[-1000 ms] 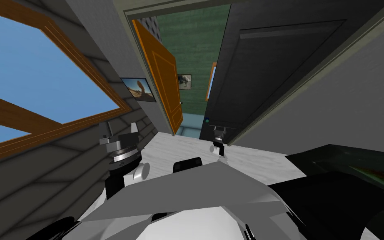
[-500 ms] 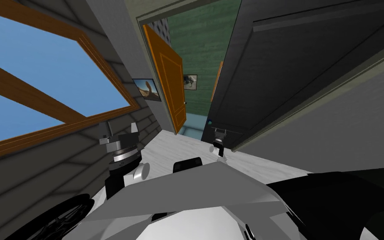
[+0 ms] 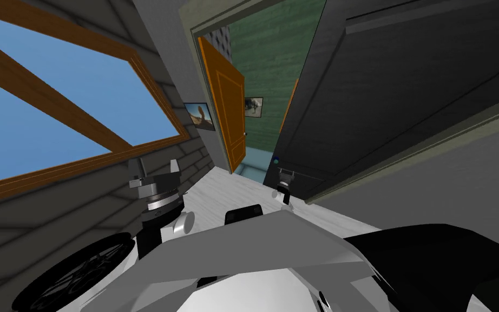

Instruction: Push the door open

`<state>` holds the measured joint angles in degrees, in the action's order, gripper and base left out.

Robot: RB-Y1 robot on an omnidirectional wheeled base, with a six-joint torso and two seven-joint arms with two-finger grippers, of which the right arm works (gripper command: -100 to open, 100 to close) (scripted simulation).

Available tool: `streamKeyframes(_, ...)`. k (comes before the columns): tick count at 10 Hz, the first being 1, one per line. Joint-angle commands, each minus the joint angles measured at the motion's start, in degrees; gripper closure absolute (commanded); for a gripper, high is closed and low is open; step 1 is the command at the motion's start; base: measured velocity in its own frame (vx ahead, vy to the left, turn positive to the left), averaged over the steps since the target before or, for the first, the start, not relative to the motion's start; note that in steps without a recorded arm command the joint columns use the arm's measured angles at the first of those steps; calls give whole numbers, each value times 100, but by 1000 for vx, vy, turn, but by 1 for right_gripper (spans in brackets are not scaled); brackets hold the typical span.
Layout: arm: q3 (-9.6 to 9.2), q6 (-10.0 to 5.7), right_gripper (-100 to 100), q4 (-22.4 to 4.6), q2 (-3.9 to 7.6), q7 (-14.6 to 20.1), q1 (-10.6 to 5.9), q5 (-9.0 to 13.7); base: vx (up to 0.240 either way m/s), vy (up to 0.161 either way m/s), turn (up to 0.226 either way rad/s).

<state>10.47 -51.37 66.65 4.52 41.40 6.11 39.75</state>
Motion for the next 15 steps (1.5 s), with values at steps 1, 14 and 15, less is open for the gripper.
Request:
streamKeyframes(1, 46, -27, -100, -174, -24, 110, -77, 105, 0, -72, 238)
streamKeyframes(14, 376, -365, -100, -1651, -289, 1089, -590, 936, -9, -80, 221)
streamKeyframes(15, 399, -389, -100, -1752, -318, 1157, -625, 994, -17, -80, 241)
